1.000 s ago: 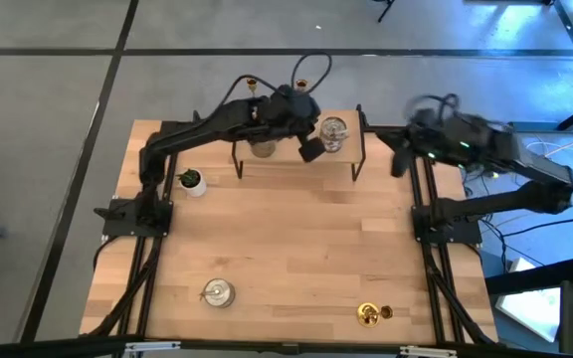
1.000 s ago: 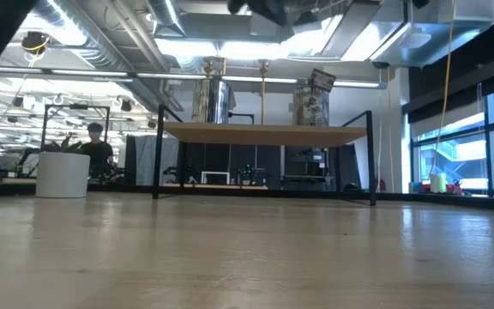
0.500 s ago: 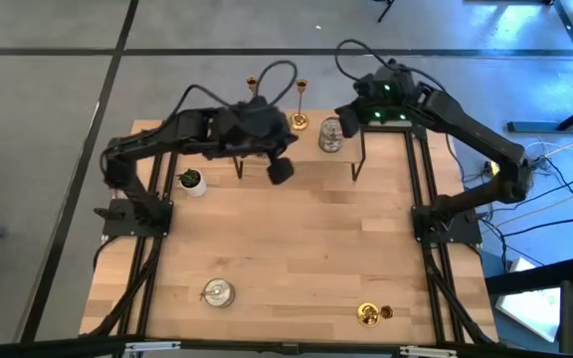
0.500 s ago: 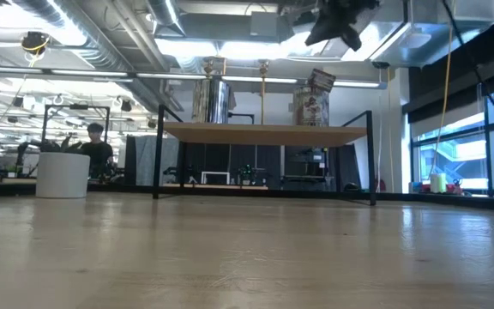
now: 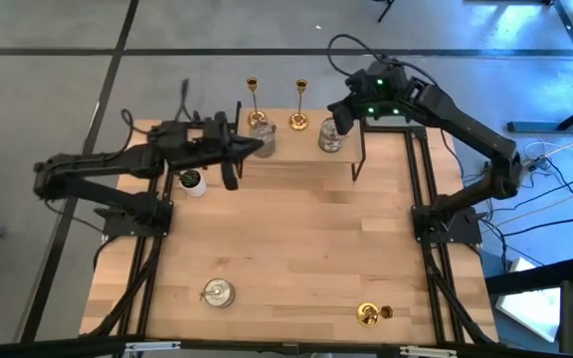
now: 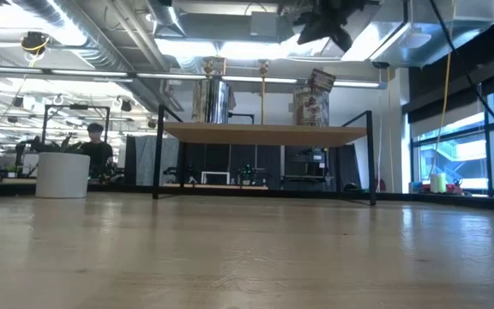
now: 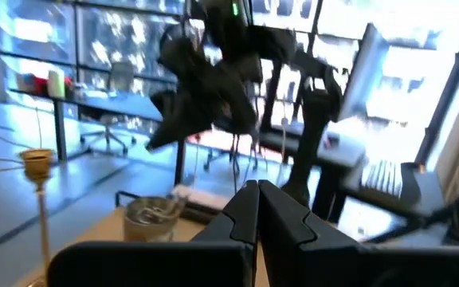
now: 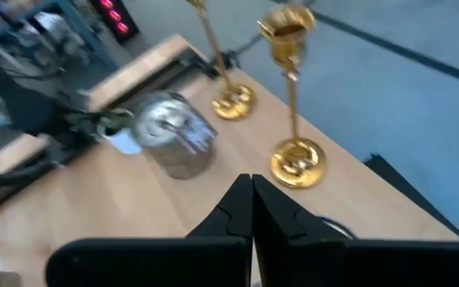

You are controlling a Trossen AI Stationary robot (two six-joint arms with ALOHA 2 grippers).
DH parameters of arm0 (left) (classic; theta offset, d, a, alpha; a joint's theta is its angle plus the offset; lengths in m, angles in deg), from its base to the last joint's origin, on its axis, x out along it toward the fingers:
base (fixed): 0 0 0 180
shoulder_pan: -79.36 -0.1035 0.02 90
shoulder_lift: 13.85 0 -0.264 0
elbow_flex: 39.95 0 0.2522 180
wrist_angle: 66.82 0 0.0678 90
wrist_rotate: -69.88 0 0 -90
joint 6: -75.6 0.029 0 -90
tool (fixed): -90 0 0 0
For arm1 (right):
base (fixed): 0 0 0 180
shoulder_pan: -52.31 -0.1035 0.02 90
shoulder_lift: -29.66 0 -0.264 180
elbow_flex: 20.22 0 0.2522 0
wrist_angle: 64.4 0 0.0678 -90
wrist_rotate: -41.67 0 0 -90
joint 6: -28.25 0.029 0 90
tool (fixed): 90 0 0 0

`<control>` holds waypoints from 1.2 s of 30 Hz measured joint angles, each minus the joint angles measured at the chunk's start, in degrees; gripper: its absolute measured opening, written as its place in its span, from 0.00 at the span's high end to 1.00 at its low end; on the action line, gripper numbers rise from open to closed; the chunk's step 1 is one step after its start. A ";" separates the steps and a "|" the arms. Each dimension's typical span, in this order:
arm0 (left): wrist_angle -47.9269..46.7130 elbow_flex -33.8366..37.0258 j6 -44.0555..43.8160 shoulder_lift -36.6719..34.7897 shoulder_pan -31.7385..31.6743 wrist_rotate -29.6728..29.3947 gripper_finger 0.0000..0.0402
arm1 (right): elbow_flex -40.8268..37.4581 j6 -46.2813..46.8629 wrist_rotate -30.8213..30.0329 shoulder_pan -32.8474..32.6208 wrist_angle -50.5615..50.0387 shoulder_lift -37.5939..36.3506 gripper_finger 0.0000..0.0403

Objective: Pick & Place candle stick holders
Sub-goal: Put the top silver scented candle on the shelf aligned with the other silver scented candle

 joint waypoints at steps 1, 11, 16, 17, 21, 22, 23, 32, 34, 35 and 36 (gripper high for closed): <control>0.84 1.49 -0.90 -1.25 -0.89 0.60 1.00 | 0.00 -0.09 -0.20 0.22 -0.19 0.87 1.00; -1.48 2.98 -4.96 -4.07 -3.49 4.43 1.00 | 0.57 -1.03 -6.40 1.11 -0.28 9.10 1.00; -1.94 2.98 -5.07 -3.83 -2.78 4.40 1.00 | 4.50 -3.11 -7.57 1.45 -2.89 13.11 1.00; -2.06 2.98 -5.07 -3.83 -2.64 4.40 1.00 | 5.74 -3.50 -7.61 1.45 -3.78 14.02 1.00; -3.10 2.98 -5.07 -3.83 -2.51 3.99 1.00 | 10.65 -4.92 -7.92 1.40 -10.56 17.62 1.00; -3.15 2.98 -5.15 -3.83 -2.51 3.98 1.00 | 11.82 -5.08 -8.34 1.40 -12.24 18.39 1.00; -3.13 2.98 -5.49 -3.83 -2.51 3.97 1.00 | 12.96 -5.38 -8.91 1.40 -13.57 18.95 1.00; -4.13 2.98 -5.90 -3.83 -2.51 3.95 1.00 | 16.11 -6.47 -10.61 1.02 -18.88 19.36 1.00; -4.22 2.98 -5.92 -3.83 -2.51 3.95 1.00 | 16.11 -6.40 -10.68 0.79 -19.83 19.36 1.00; -4.22 2.98 -5.92 -3.83 -2.51 3.94 1.00 | 16.11 -6.32 -11.02 0.58 -19.75 19.36 1.00; -4.22 2.98 -5.92 -3.83 -2.51 3.92 1.00 | 16.11 -6.27 -11.68 0.29 -19.58 19.36 1.00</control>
